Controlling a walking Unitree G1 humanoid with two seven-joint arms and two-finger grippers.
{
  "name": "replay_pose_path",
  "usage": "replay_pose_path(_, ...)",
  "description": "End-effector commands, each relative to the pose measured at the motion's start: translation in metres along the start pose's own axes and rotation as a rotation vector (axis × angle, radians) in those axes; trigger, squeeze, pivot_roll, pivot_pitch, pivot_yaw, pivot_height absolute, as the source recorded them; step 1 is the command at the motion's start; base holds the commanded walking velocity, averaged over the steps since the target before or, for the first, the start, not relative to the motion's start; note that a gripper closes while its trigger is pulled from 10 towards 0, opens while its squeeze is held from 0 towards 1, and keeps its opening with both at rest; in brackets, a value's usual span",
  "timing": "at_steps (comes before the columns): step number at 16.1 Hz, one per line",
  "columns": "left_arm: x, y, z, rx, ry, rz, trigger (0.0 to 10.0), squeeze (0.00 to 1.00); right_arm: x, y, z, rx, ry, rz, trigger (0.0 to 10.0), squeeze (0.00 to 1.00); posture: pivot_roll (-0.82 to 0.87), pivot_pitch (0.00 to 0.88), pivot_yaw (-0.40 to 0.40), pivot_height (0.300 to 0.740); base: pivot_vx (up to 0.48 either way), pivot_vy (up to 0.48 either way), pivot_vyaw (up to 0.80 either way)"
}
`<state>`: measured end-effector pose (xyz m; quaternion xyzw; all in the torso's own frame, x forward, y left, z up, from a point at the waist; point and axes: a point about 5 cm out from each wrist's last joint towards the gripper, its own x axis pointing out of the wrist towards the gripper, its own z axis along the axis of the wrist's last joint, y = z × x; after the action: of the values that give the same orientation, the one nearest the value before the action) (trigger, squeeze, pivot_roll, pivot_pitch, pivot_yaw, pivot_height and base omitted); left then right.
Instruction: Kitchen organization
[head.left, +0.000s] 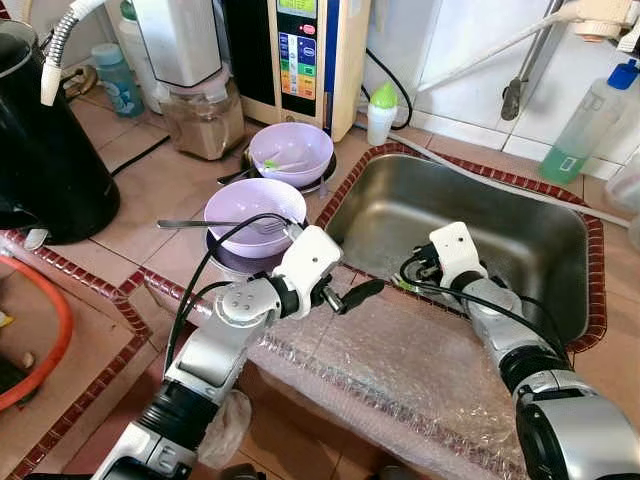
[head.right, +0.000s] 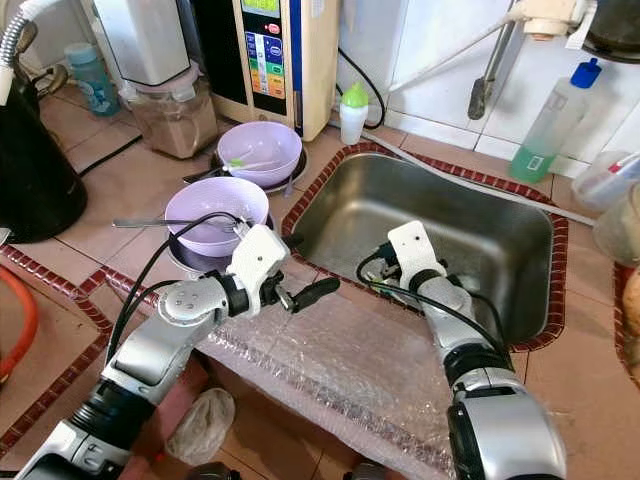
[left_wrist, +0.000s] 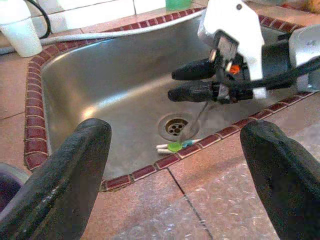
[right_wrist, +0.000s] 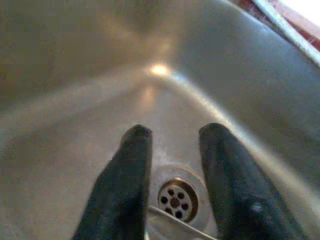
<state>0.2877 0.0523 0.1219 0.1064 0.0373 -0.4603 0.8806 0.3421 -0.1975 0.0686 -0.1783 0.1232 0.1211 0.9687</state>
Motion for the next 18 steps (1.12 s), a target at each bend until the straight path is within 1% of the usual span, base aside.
replay_pose_path(1, 0.001, 0.002, 0.007, 0.028, -0.036, 0.011, 10.0, 1.00, 0.002, -0.003, 0.013, 0.022, -0.075, -0.006, 10.0, 1.00, -0.04, 0.000, 0.028, 0.740, 0.000, 0.000, 0.00)
replay_pose_path(2, 0.001, 0.005, 0.014, 0.046, -0.076, 0.035, 10.0, 1.00, 0.001, -0.005, 0.021, 0.060, -0.131, -0.012, 10.0, 1.00, -0.04, 0.000, 0.028, 0.740, 0.000, 0.000, 0.00)
replay_pose_path(4, -0.001, 0.009, 0.027, 0.078, -0.147, 0.099, 10.0, 1.00, -0.001, -0.008, 0.027, 0.056, -0.185, -0.034, 10.0, 1.00, -0.04, 0.000, 0.019, 0.740, 0.000, 0.000, 0.00)
replay_pose_path(6, -0.009, 0.016, 0.047, 0.133, -0.265, 0.211, 10.0, 1.00, -0.009, -0.008, 0.030, 0.073, -0.254, -0.075, 10.0, 1.00, -0.03, 0.000, 0.005, 0.740, 0.000, 0.000, 0.00)
replay_pose_path(7, -0.013, 0.018, 0.051, 0.141, -0.286, 0.241, 10.0, 1.00, -0.012, -0.007, 0.030, 0.076, -0.270, -0.084, 10.0, 1.00, -0.02, 0.000, 0.002, 0.740, 0.000, 0.000, 0.00)
replay_pose_path(8, -0.020, 0.020, 0.054, 0.170, -0.324, 0.294, 10.0, 1.00, -0.016, -0.006, 0.031, 0.077, -0.298, -0.104, 10.0, 1.00, -0.02, 0.000, 0.002, 0.740, 0.000, 0.000, 0.00)
replay_pose_path(10, -0.036, 0.022, 0.061, 0.255, -0.396, 0.393, 10.0, 1.00, -0.021, -0.002, 0.032, 0.080, -0.330, -0.125, 10.0, 1.00, -0.02, 0.000, -0.007, 0.740, 0.000, 0.000, 0.00)
replay_pose_path(11, -0.046, 0.026, 0.061, 0.258, -0.415, 0.479, 10.0, 1.00, -0.023, 0.002, 0.033, 0.090, -0.340, -0.126, 10.0, 1.00, 0.00, 0.000, -0.018, 0.740, 0.000, 0.000, 0.00)
replay_pose_path(13, -0.062, 0.034, 0.060, 0.267, -0.427, 0.612, 10.0, 1.00, -0.024, 0.010, 0.037, 0.091, -0.363, -0.105, 10.0, 1.00, 0.01, 0.000, -0.026, 0.740, 0.000, 0.000, 0.00)
replay_pose_path(14, -0.081, 0.043, 0.061, 0.263, -0.438, 0.764, 10.0, 1.00, -0.025, 0.016, 0.038, 0.089, -0.373, -0.095, 10.0, 1.00, 0.03, 0.000, -0.036, 0.740, 0.000, 0.000, 0.00)
replay_pose_path(15, -0.085, 0.045, 0.061, 0.258, -0.441, 0.797, 10.0, 1.00, -0.025, 0.018, 0.038, 0.088, -0.374, -0.094, 10.0, 1.00, 0.03, 0.000, -0.040, 0.740, 0.000, 0.000, 0.00)
replay_pose_path(17, -0.104, 0.053, 0.054, 0.258, -0.405, 0.938, 10.0, 1.00, -0.026, 0.028, 0.042, 0.069, -0.399, -0.071, 10.0, 1.00, 0.06, 0.000, -0.050, 0.740, 0.000, 0.000, 0.67)
replay_pose_path(18, -0.109, 0.055, 0.050, 0.247, -0.387, 0.978, 10.0, 0.00, -0.026, 0.032, 0.043, 0.074, -0.394, -0.061, 10.0, 1.00, 0.06, 0.000, -0.052, 0.740, 0.000, 0.000, 0.80)
